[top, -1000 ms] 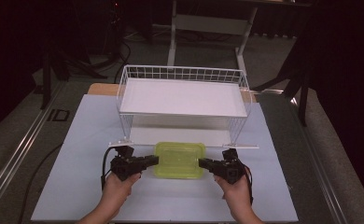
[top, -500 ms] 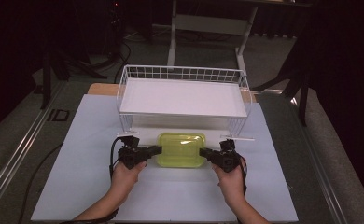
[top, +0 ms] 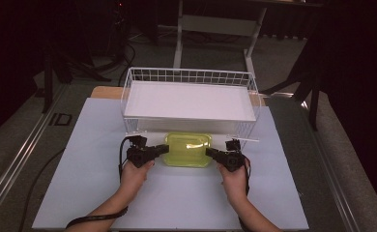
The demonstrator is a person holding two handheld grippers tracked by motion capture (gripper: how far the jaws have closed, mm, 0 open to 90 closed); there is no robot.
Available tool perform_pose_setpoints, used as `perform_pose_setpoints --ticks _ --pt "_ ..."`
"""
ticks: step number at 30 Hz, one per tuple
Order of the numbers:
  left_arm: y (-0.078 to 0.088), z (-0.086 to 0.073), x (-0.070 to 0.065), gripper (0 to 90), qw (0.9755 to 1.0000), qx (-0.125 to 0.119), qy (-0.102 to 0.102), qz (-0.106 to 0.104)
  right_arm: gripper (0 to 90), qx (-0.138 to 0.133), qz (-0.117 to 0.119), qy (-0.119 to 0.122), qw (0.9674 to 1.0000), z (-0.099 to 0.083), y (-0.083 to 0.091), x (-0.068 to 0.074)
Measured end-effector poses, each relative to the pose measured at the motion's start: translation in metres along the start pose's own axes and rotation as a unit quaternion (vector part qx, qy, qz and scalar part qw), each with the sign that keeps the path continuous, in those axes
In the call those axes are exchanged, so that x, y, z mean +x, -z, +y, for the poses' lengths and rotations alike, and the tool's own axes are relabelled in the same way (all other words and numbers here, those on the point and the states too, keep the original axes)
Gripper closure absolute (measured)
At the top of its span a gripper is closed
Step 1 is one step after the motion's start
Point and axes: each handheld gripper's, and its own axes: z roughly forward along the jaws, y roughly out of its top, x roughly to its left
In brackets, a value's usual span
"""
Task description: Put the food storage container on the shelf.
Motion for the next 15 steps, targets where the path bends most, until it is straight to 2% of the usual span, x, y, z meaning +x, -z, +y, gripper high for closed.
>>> perform_pose_setpoints --ticks 5,9,15 --pt "-0.009 0.000 0.003 81.4 1.0000 0.004 0.004 0.008 79.1 0.001 -0.012 -0.003 0.9999 0.001 -0.009 -0.006" --pt "-0.013 0.001 0.007 81.2 0.9999 -0.007 0.011 0.006 79.2 -0.002 -0.015 -0.005 0.9999 0.003 -0.011 -0.008" --pt "-0.015 0.002 0.010 80.3 0.9997 -0.022 0.007 0.003 77.4 -0.002 -0.016 -0.010 0.9998 0.007 -0.012 -0.008"
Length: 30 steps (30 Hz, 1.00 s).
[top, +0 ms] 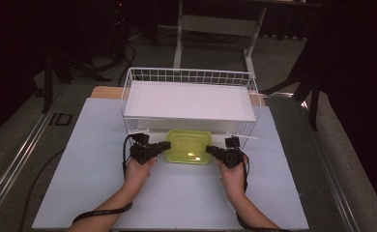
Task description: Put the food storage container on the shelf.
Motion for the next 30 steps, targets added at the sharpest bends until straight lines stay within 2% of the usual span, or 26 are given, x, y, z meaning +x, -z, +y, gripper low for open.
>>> perform_pose_setpoints --ticks 2,6,11,12,17,27,28,30 --pt "-0.002 0.001 0.001 79.4 1.0000 -0.006 0.003 -0.001 76.9 -0.006 -0.004 0.002 1.0000 0.001 -0.001 0.001" --pt "-0.004 0.002 0.004 77.9 0.9999 -0.012 0.005 -0.001 76.8 -0.012 0.001 -0.010 0.9999 0.005 -0.002 -0.002" --pt "-0.008 0.004 0.006 73.1 0.9998 -0.018 -0.005 0.000 75.4 -0.021 -0.008 -0.007 0.9997 0.008 -0.004 0.000" --pt "-0.010 0.005 0.005 73.1 0.9997 -0.023 -0.009 0.008 75.0 -0.025 -0.012 -0.006 0.9996 0.008 -0.005 0.000" --pt "-0.014 0.006 0.008 67.8 0.9991 -0.035 -0.015 0.020 73.7 -0.039 -0.022 -0.014 0.9989 0.012 -0.010 0.000" --pt "-0.018 0.009 0.013 65.4 0.9989 -0.044 -0.005 0.016 73.6 -0.053 -0.020 -0.031 0.9979 0.020 -0.020 -0.004" --pt "-0.018 0.010 0.015 65.3 0.9988 -0.043 -0.015 0.019 73.6 -0.055 -0.020 -0.031 0.9978 0.020 -0.021 -0.004" --pt "-0.019 0.012 0.014 64.1 0.9986 -0.042 -0.021 0.026 73.1 -0.056 -0.020 -0.031 0.9977 0.020 -0.021 -0.004"
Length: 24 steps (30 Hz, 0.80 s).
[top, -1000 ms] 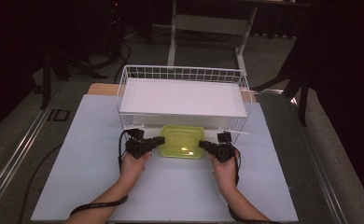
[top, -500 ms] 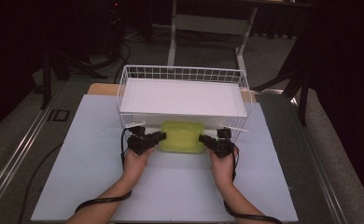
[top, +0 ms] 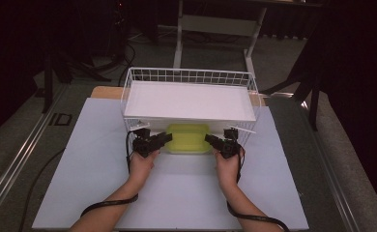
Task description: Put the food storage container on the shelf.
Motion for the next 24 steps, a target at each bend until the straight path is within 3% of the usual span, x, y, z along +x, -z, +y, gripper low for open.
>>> perform_pose_setpoints --ticks 2,5,8,10,11,12,14,16,21,24 --pt "0.000 0.000 -0.002 59.0 1.0000 -0.003 -0.003 0.006 69.0 0.001 -0.002 0.001 1.0000 0.000 -0.001 0.001" --pt "0.002 0.001 -0.004 49.2 0.9998 -0.008 -0.013 0.012 59.9 0.000 -0.007 0.024 0.9997 -0.001 -0.001 0.004" --pt "0.007 0.001 -0.004 41.3 0.9995 -0.024 -0.019 0.008 54.2 -0.012 -0.019 0.038 0.9990 -0.003 0.002 0.007" --pt "0.011 -0.001 -0.003 37.2 0.9992 -0.026 -0.031 -0.007 52.3 -0.023 -0.024 0.049 0.9982 -0.003 0.006 0.009" --pt "0.012 -0.002 -0.003 35.0 0.9988 -0.028 -0.036 -0.015 52.2 -0.025 -0.023 0.052 0.9981 -0.003 0.008 0.010" --pt "0.013 -0.004 -0.003 30.8 0.9983 -0.029 -0.050 -0.008 52.1 -0.027 -0.024 0.055 0.9978 -0.003 0.011 0.012" --pt "0.015 -0.007 -0.004 29.8 0.9978 -0.034 -0.058 0.003 51.4 -0.031 -0.020 0.063 0.9974 -0.004 0.015 0.014" --pt "0.018 -0.009 -0.003 25.0 0.9975 -0.041 -0.056 -0.012 51.4 -0.029 -0.019 0.072 0.9968 -0.005 0.020 0.018" --pt "0.029 -0.014 -0.008 16.9 0.9952 -0.045 -0.086 -0.013 51.3 -0.039 -0.011 0.096 0.9945 -0.009 0.036 0.029" --pt "0.039 -0.014 -0.012 14.6 0.9938 -0.048 -0.097 -0.026 52.0 -0.036 0.000 0.105 0.9938 -0.015 0.045 0.036"
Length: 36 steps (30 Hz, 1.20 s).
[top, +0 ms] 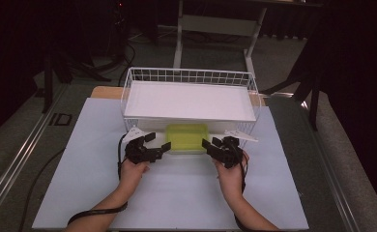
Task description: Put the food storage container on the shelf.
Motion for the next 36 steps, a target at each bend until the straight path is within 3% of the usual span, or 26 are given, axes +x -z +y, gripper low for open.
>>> perform_pose_setpoints --ticks 6,9,14,18,19,27,36 --pt "0.019 -0.005 -0.016 4.1 0.9988 0.020 -0.026 -0.037 54.7 0.016 0.021 0.016 0.9995 -0.015 0.009 0.015" --pt "0.031 -0.008 -0.029 1.9 0.9982 0.032 -0.043 -0.026 62.9 0.027 0.025 0.027 0.9990 -0.025 0.009 0.021" --pt "0.053 -0.009 -0.040 1.9 0.9974 0.011 -0.047 -0.054 77.8 0.050 0.025 0.040 0.9976 -0.035 0.000 0.024" --pt "0.068 -0.010 -0.043 1.9 0.9967 0.008 -0.054 -0.060 87.6 0.062 0.024 0.054 0.9963 -0.038 -0.005 0.025" --pt "0.076 -0.012 -0.044 1.9 0.9962 -0.002 -0.066 -0.056 90.0 0.066 0.021 0.058 0.9959 -0.039 -0.006 0.026" --pt "0.097 -0.022 -0.049 1.9 0.9947 -0.001 -0.091 -0.048 90.0 0.086 0.015 0.071 0.9937 -0.043 -0.024 0.029" --pt "0.100 -0.029 -0.042 2.0 0.9958 -0.019 -0.080 -0.041 90.0 0.084 0.005 0.059 0.9947 -0.041 -0.045 0.029"
